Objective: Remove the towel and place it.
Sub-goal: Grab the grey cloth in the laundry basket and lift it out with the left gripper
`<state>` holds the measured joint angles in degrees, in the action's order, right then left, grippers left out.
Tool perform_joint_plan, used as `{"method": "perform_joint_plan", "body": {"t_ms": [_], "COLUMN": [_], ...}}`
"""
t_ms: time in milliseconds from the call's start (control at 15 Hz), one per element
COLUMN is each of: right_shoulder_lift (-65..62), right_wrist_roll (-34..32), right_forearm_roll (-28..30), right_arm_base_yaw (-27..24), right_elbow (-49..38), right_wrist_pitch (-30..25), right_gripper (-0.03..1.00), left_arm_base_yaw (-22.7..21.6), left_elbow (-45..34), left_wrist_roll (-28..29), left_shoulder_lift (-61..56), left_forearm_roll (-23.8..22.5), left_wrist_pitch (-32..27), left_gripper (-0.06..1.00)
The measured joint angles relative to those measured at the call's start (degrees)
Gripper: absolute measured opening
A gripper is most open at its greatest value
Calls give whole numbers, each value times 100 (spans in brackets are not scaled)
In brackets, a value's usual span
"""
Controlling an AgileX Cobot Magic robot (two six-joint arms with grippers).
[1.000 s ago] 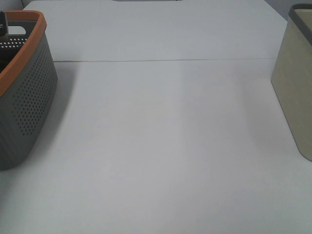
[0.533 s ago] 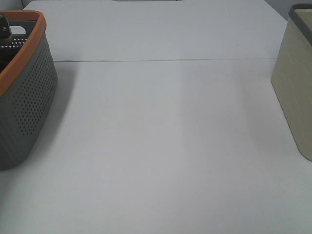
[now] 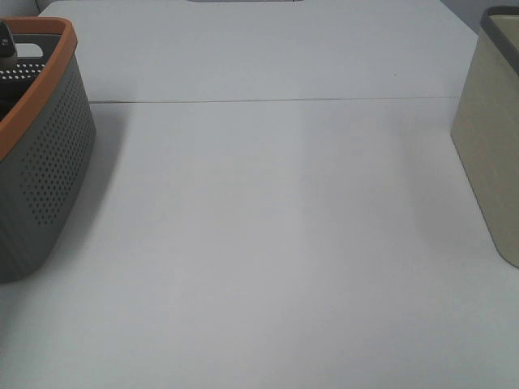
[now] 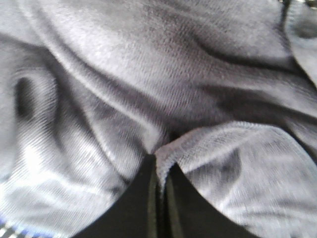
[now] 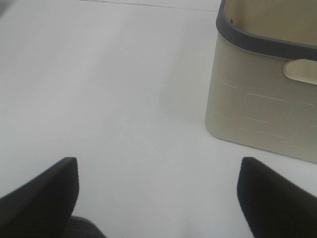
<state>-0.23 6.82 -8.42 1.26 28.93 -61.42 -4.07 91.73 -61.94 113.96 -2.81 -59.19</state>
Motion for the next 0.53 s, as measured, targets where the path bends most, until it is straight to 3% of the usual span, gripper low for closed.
{"method": "perform_joint_plan", "body": {"t_ms": [267,533], "right_shoulder_lift": [0,0], "right_wrist_roll": [0,0], "right_forearm_roll": [0,0], "right_arm_base_yaw": [0,0], "right_elbow": [0,0], "right_wrist_pitch": [0,0], "right_gripper": [77,77], "left_arm_base_yaw": [0,0], "left_elbow": [825,1278], "left_wrist_roll": [281,350], "left_shoulder_lift": [-676,-1444], "left_forearm_roll": [561,802], "left_wrist_pitch": [-911,-1003], "left_gripper": [0,0]}}
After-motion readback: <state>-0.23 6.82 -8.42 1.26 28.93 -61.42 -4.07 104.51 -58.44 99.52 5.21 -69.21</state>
